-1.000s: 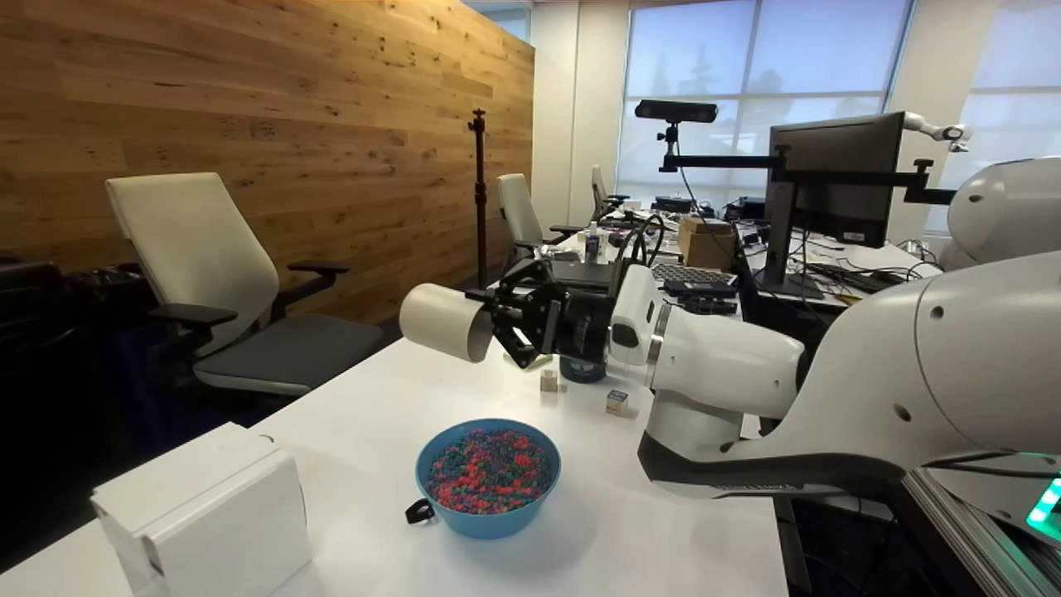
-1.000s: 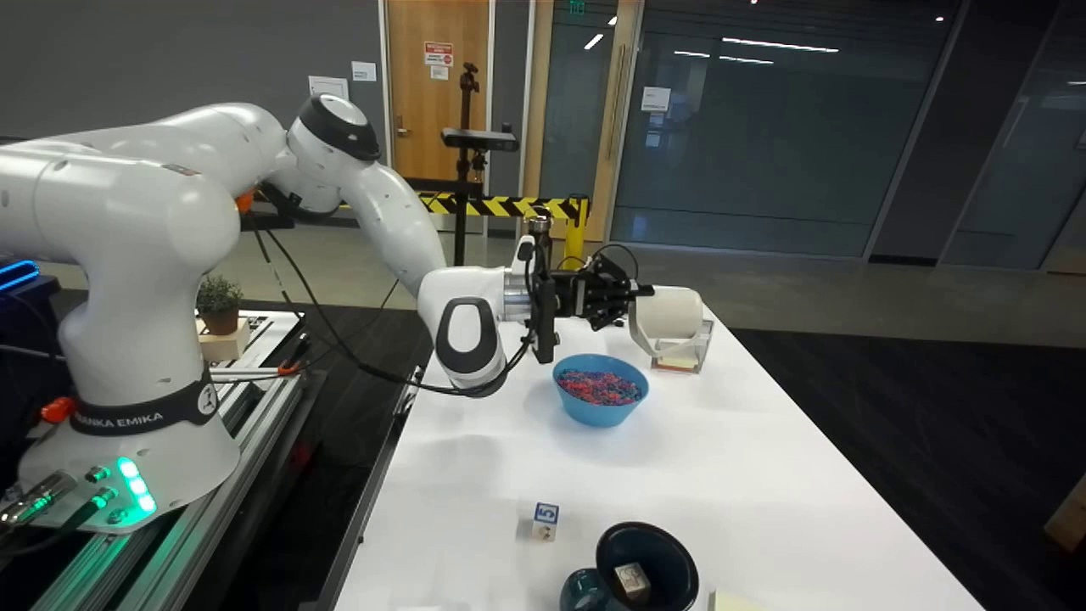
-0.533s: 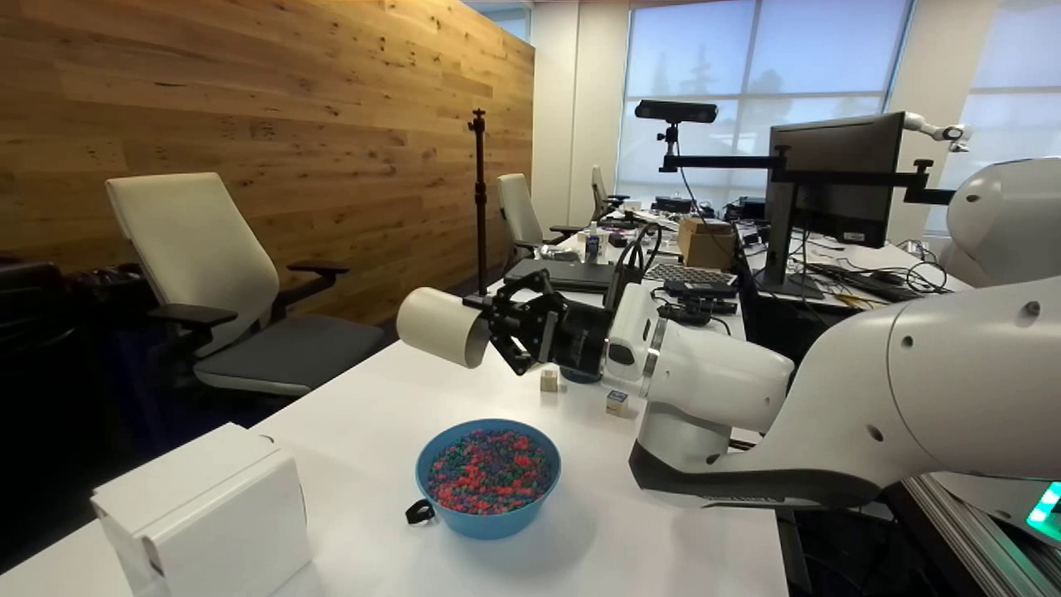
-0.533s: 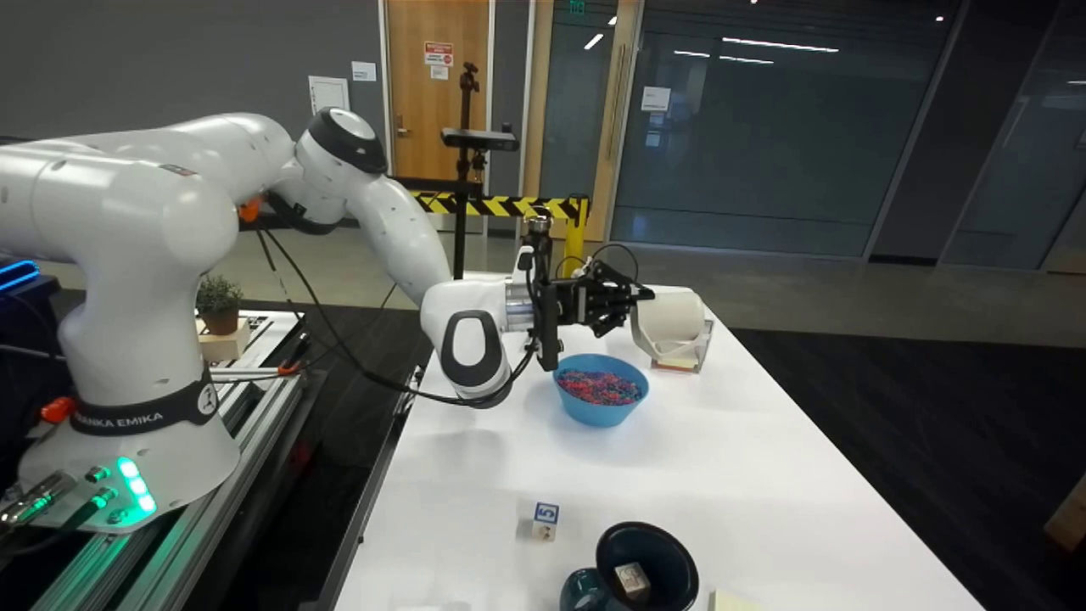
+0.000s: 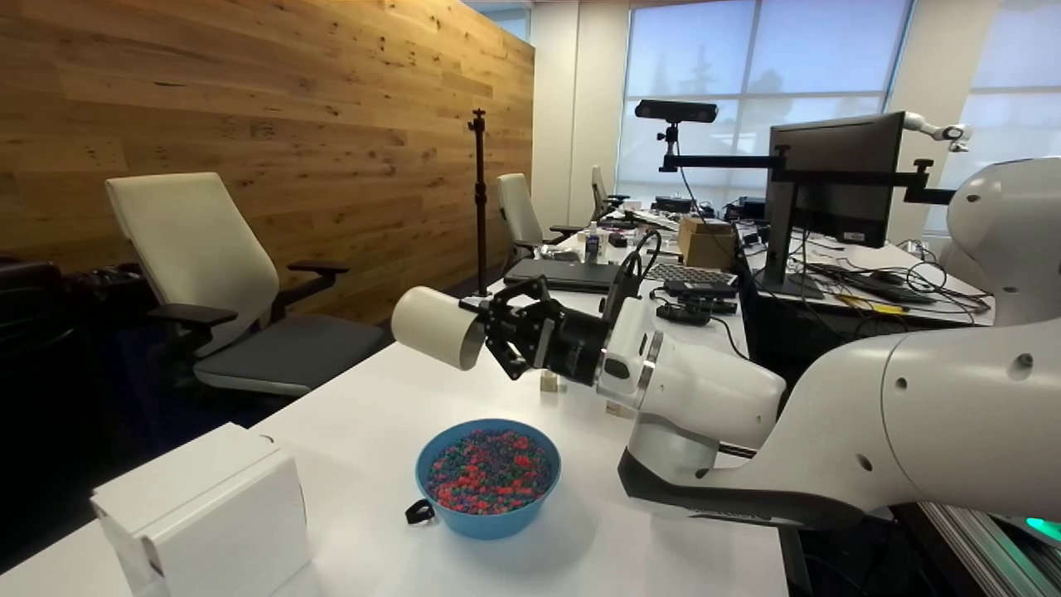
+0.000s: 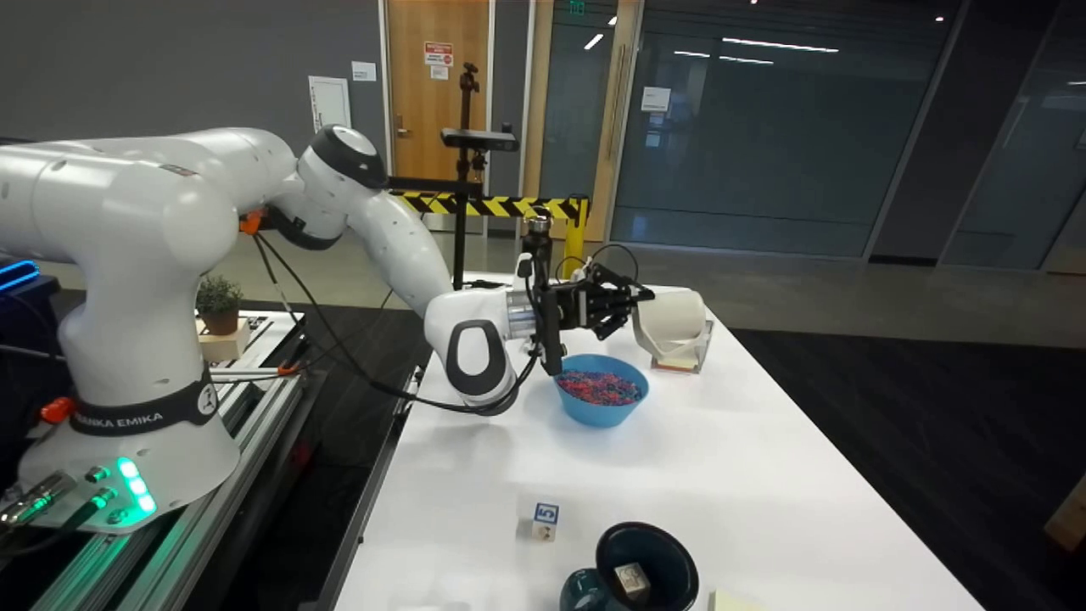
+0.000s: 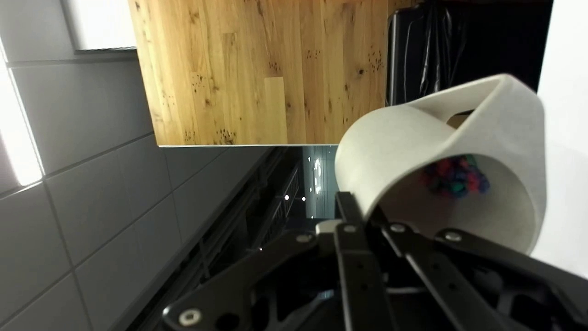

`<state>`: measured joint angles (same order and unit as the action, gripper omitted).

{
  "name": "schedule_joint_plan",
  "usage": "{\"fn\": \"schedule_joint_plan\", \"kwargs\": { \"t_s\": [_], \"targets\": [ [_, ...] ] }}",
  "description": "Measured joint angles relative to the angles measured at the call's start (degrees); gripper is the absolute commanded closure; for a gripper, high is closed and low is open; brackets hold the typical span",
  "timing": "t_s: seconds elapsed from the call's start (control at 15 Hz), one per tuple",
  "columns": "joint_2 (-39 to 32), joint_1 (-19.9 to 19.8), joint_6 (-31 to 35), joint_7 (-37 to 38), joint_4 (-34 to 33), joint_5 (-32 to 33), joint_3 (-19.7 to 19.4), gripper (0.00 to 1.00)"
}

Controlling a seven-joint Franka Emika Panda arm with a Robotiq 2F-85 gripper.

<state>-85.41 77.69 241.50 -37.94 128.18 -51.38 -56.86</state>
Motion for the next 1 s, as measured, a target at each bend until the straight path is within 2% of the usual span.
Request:
{"fn": "schedule_joint_plan", "kwargs": {
  "t_s": [0.47, 1.0],
  "targets": [
    [0.18, 0.73, 0.01, -5.10, -2.94, -0.59, -1.92, 0.99],
    [0.17, 0.76, 0.01, -6.80, -4.13, -0.59, -2.94, 0.99]
  ]
}}
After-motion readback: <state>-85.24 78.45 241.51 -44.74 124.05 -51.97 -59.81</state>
